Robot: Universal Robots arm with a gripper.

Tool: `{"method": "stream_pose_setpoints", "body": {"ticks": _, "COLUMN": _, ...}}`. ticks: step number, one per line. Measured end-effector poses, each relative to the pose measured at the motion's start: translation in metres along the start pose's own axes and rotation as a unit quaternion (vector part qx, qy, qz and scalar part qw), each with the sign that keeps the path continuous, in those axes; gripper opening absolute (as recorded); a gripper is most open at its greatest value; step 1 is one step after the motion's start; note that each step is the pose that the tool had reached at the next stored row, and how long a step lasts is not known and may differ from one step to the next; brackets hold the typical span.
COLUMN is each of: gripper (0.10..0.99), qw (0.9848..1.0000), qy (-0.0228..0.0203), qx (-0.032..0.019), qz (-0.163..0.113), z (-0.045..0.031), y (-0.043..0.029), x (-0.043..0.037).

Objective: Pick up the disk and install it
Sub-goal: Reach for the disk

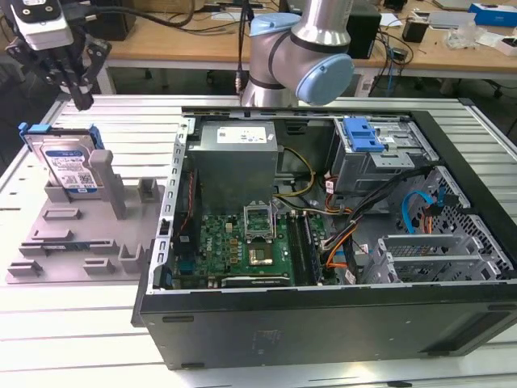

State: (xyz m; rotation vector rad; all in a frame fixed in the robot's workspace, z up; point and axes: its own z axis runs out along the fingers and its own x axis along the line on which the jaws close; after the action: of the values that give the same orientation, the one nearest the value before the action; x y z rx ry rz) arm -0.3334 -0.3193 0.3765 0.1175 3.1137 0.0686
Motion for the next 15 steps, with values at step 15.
{"method": "stream_pose_setpoints", "body": {"ticks": 15, "gripper": 0.106, "qw": 1.0, "qy": 0.0, "qx": 0.0001, "qz": 0.0, "z": 0.002, "y": 0.0021, "x": 0.0348}}
